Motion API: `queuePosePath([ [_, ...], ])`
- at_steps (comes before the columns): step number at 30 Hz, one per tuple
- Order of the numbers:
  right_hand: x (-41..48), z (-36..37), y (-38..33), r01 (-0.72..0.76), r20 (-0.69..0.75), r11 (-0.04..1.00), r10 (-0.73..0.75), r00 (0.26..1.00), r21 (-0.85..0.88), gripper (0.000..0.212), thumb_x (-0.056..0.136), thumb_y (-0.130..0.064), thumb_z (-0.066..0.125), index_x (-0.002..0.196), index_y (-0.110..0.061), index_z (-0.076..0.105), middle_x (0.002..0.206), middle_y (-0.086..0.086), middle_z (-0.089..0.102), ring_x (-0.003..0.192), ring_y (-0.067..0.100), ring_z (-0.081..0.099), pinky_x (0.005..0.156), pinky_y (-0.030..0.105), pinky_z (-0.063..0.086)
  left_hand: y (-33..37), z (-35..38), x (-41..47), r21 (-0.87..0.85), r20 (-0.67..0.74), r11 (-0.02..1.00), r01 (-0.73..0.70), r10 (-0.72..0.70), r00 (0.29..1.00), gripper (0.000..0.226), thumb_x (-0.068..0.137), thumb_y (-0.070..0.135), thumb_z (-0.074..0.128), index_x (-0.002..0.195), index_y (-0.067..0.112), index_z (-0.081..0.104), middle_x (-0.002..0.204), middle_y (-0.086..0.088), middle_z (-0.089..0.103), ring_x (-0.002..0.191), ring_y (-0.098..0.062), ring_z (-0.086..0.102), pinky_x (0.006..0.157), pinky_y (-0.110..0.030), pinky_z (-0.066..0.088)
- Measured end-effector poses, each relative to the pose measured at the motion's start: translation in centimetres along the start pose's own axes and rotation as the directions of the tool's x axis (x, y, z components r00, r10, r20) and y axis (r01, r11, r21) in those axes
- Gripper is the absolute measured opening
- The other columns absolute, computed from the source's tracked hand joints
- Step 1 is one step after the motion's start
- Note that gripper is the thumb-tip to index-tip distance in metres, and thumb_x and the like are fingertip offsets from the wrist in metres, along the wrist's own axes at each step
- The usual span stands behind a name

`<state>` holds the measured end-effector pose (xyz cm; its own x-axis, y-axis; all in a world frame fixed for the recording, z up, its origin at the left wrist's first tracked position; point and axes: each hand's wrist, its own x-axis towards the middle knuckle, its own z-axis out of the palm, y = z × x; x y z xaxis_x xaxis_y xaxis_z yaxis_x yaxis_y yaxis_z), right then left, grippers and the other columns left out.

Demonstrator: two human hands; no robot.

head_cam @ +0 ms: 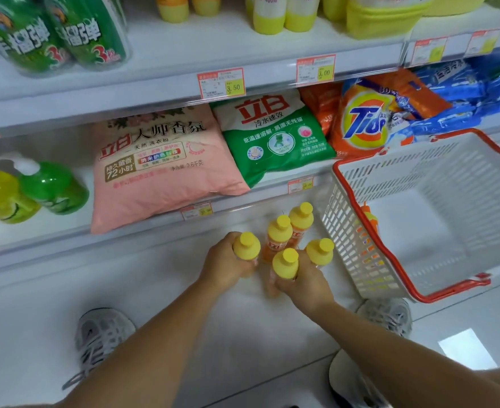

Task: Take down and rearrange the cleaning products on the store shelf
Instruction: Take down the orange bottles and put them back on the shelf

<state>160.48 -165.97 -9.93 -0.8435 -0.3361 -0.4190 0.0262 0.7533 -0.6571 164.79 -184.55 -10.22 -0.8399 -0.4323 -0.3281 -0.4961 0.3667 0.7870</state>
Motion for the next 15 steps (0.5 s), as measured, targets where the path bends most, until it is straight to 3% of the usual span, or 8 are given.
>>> queuePosePath([
  [4,-1.3,-2.7,-1.9,0.056,0.0,0.998,-0.056,0.998,0.011,0.055,0.073,-0.036,0.077,0.121,-0.031,0.05,0.098,-0.009,0.066,0.096,0.022,0.064,0.081,0.038,0.051,1.7,-2.6,-2.0,-0.002,-0.035,1.0,-0.019,0.018,0.999,0.042,0.061,0.036,0.083,0.093,0.028,0.058,0.091,0.009,0.066,0.087,-0.017,0.063,0.071,-0.025,0.044],
  [7,-2.5,-5.0,-4.6,0.125,-0.072,0.988,-0.119,0.99,0.093,0.063,0.06,-0.05,0.077,0.114,-0.033,0.049,0.094,-0.009,0.069,0.089,0.021,0.067,0.079,0.04,0.055,3.7,-5.3,-3.9,-0.059,-0.079,0.997,-0.057,0.052,0.996,0.057,0.044,0.052,0.071,0.095,0.029,0.059,0.093,0.007,0.069,0.089,-0.017,0.066,0.079,-0.034,0.054],
  [10,-3.9,-7.9,-8.4,0.24,-0.142,0.965,-0.225,0.964,0.103,0.053,0.073,-0.045,0.081,0.111,-0.03,0.048,0.097,-0.011,0.066,0.09,0.015,0.064,0.071,0.03,0.048,6.3,-8.8,-5.3,-0.075,-0.115,0.985,-0.158,0.149,0.982,0.058,0.05,0.043,0.077,0.104,0.028,0.06,0.1,0.004,0.069,0.094,-0.019,0.067,0.082,-0.038,0.056],
  [15,-5.3,-13.4,-15.7,0.474,-0.272,0.879,-0.444,0.854,0.052,0.045,0.078,-0.047,0.078,0.112,-0.032,0.053,0.096,-0.017,0.065,0.089,0.005,0.062,0.072,0.027,0.049,12.3,-15.7,-7.0,-0.084,-0.215,0.946,-0.313,0.29,0.933,0.043,0.064,0.025,0.085,0.092,0.042,0.057,0.093,0.01,0.07,0.088,-0.009,0.067,0.082,-0.034,0.056],
])
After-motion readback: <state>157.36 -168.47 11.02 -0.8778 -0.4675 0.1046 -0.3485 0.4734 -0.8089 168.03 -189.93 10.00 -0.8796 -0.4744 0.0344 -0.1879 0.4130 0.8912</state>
